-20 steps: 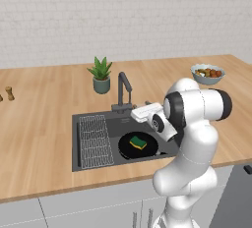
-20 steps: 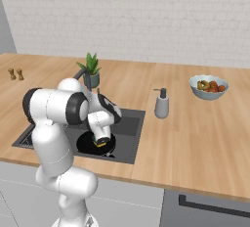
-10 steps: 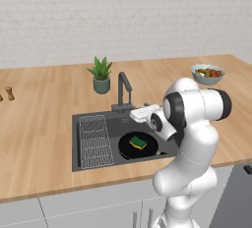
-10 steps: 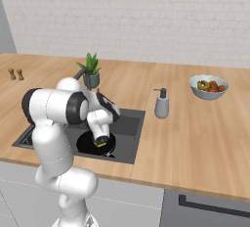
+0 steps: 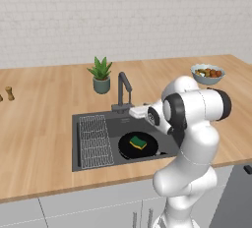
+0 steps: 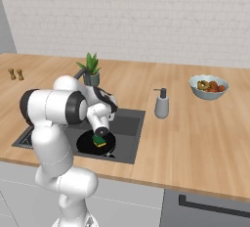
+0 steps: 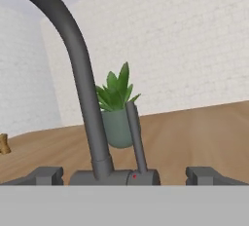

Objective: Pick the pan and sponge and place them into the sink. Then turn on the water.

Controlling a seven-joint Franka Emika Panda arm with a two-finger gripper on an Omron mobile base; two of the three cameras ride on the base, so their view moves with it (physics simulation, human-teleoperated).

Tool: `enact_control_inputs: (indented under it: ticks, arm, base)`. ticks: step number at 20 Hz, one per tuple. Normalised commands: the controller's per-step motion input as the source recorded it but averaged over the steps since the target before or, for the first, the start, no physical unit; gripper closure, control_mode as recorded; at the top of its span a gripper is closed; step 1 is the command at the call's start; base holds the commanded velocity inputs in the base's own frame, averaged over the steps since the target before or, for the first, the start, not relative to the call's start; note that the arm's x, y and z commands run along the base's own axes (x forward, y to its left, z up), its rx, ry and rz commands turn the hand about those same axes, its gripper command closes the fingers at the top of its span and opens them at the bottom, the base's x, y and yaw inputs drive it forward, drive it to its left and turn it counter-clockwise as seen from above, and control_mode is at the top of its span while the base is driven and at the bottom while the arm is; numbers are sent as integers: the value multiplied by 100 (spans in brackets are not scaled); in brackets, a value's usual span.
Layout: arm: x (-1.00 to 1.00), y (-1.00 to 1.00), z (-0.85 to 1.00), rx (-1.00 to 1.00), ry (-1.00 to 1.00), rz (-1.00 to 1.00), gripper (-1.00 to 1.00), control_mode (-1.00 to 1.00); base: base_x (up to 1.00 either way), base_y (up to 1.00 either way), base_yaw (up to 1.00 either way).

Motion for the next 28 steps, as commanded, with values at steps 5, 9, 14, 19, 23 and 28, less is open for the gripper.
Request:
enact_control_inputs:
  ticks: [5,9,14,19,23,28]
  arm:
    - [2,0,0,0,0,0,-100,-100]
    - [3,0,0,0,-1,0,-100,-100]
    - [31,0,0,0,0,0,-100,-100]
    - [35,0,-6,0,0,0,-100,-100]
    - [11,0,-15,0,-4,0,-100,-100]
    - [7,0,-10,0,-4,0,-100,-100]
  base:
    - [0,0,0]
    - [0,0,0]
    - [0,0,0]
    - [0,0,0]
    - [0,0,0]
    - [0,0,0]
